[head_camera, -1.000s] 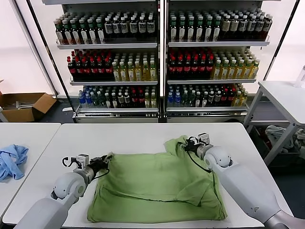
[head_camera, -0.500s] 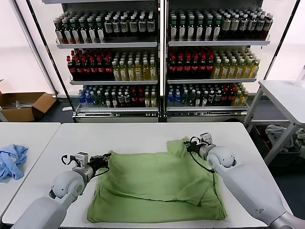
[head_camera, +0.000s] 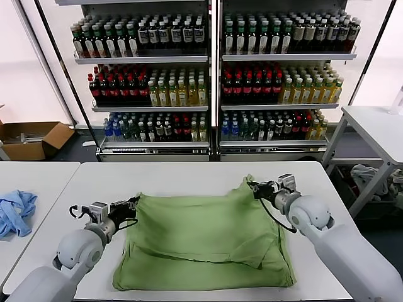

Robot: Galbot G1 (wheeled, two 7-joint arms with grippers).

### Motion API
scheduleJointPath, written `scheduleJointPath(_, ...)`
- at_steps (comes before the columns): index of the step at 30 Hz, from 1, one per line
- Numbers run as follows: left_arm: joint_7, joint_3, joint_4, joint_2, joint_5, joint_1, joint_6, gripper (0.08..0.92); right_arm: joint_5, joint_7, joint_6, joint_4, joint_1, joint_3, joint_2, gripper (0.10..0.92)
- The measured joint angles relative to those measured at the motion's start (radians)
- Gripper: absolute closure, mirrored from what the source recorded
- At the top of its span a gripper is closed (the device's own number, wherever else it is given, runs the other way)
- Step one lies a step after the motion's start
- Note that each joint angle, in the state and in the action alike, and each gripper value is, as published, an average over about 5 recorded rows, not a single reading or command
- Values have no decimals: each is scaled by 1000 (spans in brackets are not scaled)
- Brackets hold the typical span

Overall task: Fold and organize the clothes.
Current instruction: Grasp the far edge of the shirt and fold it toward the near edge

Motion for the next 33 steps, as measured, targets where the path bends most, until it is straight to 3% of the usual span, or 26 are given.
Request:
scheduleJointPath(17, -176, -99, -302, 47, 84, 356, -37, 916, -58, -43, 25, 361, -490, 319, -124, 919)
scheduleJointPath(33, -241, -135, -448, 49, 190, 588, -57, 916, -130, -88, 64, 477, -843, 569, -140, 919)
